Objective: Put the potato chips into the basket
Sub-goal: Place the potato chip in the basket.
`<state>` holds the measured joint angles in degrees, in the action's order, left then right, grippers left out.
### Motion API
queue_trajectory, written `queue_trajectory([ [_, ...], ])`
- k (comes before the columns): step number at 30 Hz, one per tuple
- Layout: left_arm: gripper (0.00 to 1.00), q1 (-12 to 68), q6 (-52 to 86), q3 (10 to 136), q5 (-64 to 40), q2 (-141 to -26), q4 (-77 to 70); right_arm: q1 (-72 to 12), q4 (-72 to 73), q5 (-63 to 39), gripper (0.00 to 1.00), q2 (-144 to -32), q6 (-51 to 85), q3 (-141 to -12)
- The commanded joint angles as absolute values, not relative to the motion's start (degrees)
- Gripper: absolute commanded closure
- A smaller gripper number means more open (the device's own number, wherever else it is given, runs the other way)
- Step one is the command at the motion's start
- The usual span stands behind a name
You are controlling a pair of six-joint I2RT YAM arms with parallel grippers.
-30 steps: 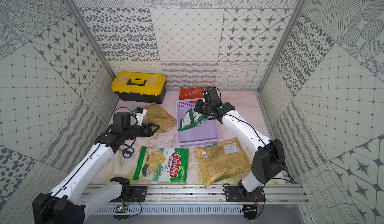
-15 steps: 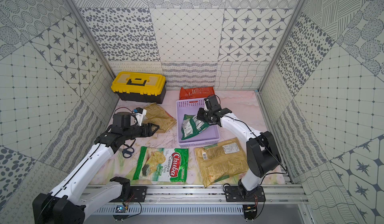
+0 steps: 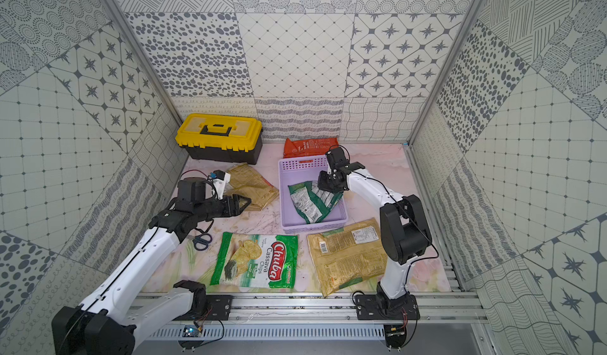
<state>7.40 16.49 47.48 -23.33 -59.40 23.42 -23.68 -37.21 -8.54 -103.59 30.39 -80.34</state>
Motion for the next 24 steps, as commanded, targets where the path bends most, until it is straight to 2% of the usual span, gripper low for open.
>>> queue_trajectory([
  [1,0.30,7.2,16.7,47.4,-22.8,-59.5,21.7,-24.5,-45.2,-6.0,0.57,-103.4,28.5,-84.0],
  [2,0.29,7.2,16.7,47.4,-22.7,-59.6,21.6,-24.8,-47.3,-3.5,0.47,-102.9,28.0,-85.1],
  [5,0.29,7.1,16.8,47.4,-22.7,-59.8,21.4,-26.0,-54.7,4.7,0.35,-102.2,26.0,-90.3],
  [10,0.29,6.6,17.2,47.6,-23.0,-60.3,21.3,-29.3,-62.1,13.4,0.33,-104.2,23.3,-101.7],
  [15,0.29,6.3,17.1,47.7,-22.6,-60.1,21.5,-31.8,-60.7,7.7,0.34,-111.1,22.1,-106.6],
  [24,0.28,6.2,17.4,46.9,-21.8,-59.1,21.7,-31.4,-51.4,2.0,0.32,-115.4,25.7,-93.2],
])
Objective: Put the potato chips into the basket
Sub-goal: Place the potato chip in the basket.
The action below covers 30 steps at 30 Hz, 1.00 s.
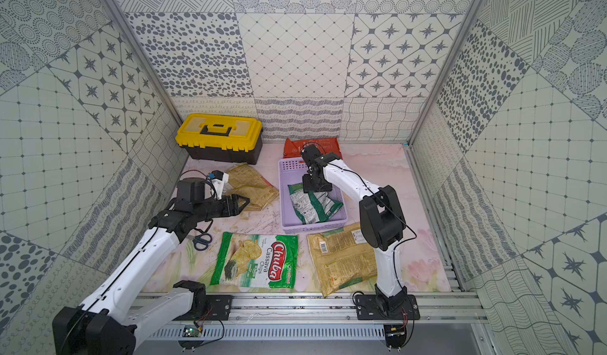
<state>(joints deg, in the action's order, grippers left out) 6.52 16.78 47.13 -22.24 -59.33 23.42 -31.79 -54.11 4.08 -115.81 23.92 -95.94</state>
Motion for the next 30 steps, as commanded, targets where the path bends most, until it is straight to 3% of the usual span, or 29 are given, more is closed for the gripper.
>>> queue_trajectory([
  [1,0.28,6.2,17.4,47.0,-22.0,-59.3,21.6,-31.2,-50.4,1.7,0.31,-115.5,26.2,-91.5],
  [5,0.28,6.1,17.6,47.5,-22.4,-60.1,21.7,-30.2,-48.1,0.5,0.17,-116.7,27.5,-88.2],
  [21,0.28,6.1,18.2,47.2,-23.5,-60.1,21.3,-28.7,-40.0,-3.7,0.17,-122.1,28.1,-98.1],
  [25,0.29,7.0,18.0,47.4,-24.5,-60.3,21.5,-27.6,-39.8,-3.0,0.17,-117.5,28.4,-97.4],
  [30,0.30,15.4,14.1,51.5,-19.3,-61.0,28.1,-23.6,-39.8,-4.8,0.18,-105.7,31.9,-91.6],
])
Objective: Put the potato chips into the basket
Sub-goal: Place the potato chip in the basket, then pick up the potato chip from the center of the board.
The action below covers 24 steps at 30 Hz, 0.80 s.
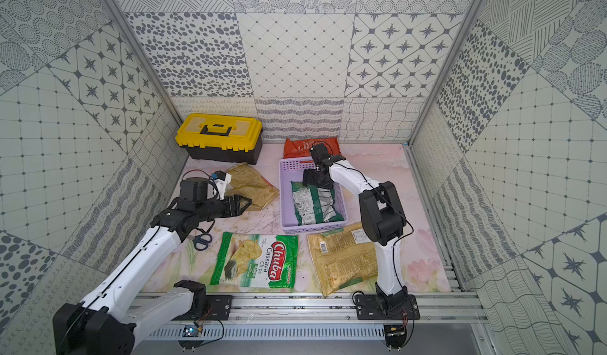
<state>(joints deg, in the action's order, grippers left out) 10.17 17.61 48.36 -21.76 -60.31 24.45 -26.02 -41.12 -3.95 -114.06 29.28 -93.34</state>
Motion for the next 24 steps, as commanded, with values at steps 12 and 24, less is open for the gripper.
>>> queue_trajectory([
  [12,0.30,38.9,11.4,65.3,-13.0,-63.2,37.2,-11.2,-47.4,-3.9,0.23,-67.5,49.0,-61.8],
  [24,0.32,41.4,7.1,72.2,-16.7,-71.4,37.0,-11.1,-77.2,2.0,0.20,-53.9,62.2,-53.8],
])
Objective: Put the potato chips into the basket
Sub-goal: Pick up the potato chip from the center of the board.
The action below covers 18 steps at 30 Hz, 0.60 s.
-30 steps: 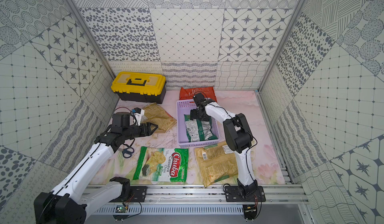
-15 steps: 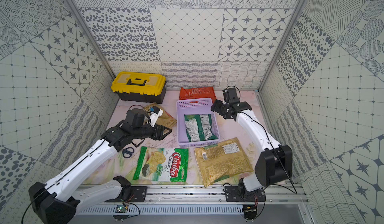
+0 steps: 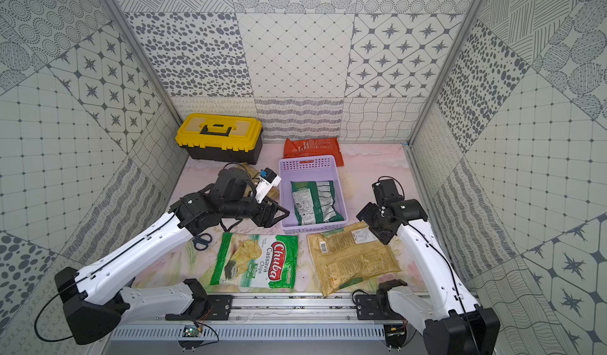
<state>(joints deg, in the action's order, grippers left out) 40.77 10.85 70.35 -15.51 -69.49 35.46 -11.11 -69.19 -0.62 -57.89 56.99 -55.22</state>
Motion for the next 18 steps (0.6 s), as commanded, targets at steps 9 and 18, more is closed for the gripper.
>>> queue_trajectory([
  [9,0.31,41.4,3.5,68.8,-13.4,-70.6,36.5,-11.1,-81.3,-0.8,0.18,-44.9,73.9,-41.8],
  [18,0.30,41.4,2.6,65.8,-12.8,-70.6,34.6,-11.1,-73.1,-2.0,0.20,-44.8,78.3,-34.5],
])
